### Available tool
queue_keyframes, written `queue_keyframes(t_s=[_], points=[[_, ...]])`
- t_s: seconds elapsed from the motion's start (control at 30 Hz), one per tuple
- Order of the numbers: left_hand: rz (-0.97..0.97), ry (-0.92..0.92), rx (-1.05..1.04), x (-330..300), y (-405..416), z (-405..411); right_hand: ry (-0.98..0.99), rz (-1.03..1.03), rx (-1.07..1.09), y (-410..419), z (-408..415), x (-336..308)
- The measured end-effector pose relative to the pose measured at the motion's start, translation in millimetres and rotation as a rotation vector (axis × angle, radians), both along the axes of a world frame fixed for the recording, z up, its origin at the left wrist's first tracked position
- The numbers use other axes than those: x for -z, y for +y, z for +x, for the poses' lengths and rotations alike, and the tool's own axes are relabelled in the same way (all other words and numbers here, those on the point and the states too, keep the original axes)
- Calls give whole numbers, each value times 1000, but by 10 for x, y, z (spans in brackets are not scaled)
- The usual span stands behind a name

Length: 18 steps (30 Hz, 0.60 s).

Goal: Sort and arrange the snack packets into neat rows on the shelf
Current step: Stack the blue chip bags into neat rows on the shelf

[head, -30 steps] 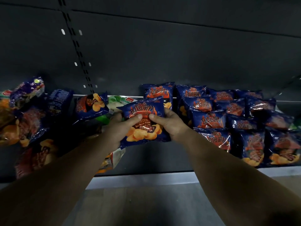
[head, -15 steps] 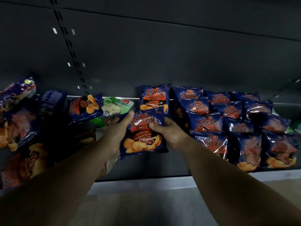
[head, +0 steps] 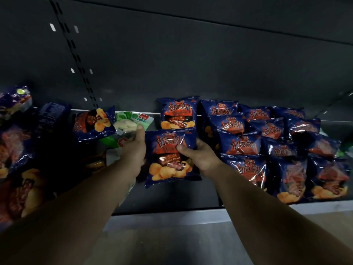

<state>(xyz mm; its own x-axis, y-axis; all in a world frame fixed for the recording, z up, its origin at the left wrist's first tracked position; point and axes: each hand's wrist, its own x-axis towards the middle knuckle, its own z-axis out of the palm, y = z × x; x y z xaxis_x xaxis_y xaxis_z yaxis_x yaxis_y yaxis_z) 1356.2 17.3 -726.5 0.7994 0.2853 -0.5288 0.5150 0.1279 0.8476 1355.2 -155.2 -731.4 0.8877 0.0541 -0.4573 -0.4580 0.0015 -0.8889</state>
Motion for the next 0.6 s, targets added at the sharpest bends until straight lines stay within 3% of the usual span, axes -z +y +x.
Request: queue_keyframes(t_s=[0.07,0.17,0.3,0.47,0.6], points=[[-48,13,169,-57,-44,-44,-36,-39,93,-40,20,39],[123,5,344,9,-101,-103,-90,-45,199,-50,79,39],[137,-94,301,170,-180,-61,-110,-182,261,5,185,44],[235,-217,238,207,-280,57,-142,-647,216,71,307,73],[238,-266,248,297,-309,119,-173,-665,195,112,382,86]])
